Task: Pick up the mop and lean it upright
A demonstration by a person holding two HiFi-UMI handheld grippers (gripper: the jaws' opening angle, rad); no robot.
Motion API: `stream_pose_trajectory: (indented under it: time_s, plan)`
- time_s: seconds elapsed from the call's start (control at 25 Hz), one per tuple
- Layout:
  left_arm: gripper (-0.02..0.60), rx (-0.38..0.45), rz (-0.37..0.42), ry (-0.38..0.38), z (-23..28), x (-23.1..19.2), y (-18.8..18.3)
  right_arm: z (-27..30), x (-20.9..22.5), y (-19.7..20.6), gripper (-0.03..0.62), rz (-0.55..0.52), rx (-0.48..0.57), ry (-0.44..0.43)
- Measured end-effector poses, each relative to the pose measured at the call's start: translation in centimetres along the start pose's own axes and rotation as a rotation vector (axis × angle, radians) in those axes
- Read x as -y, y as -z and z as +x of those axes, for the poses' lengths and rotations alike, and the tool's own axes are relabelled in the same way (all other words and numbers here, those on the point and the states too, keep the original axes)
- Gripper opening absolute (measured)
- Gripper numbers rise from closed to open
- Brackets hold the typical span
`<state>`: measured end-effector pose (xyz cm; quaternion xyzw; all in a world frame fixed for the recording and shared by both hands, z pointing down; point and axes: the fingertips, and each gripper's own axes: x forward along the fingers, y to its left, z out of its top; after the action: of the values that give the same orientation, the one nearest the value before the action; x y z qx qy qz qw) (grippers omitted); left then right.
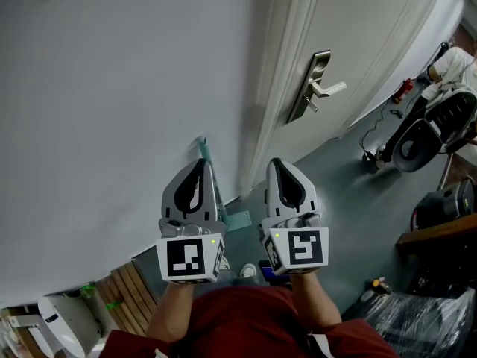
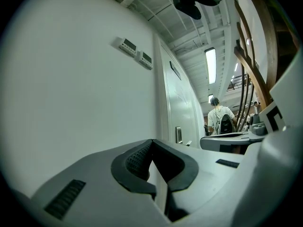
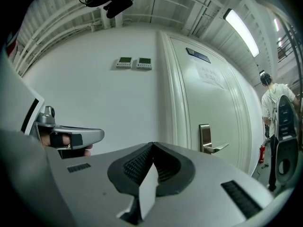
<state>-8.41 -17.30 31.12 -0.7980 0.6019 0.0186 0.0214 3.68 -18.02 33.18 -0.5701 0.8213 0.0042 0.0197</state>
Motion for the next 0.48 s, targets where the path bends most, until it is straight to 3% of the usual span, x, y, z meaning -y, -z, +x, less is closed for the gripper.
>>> stream_pose_trajectory:
  time_s: [0.48]
  plan:
    - [0.015,-0.001,0.002,-0.015,0.32,-0.07,0.38,0.53,0.0,-0.35,0.015,-0.006,0.008,-0.019]
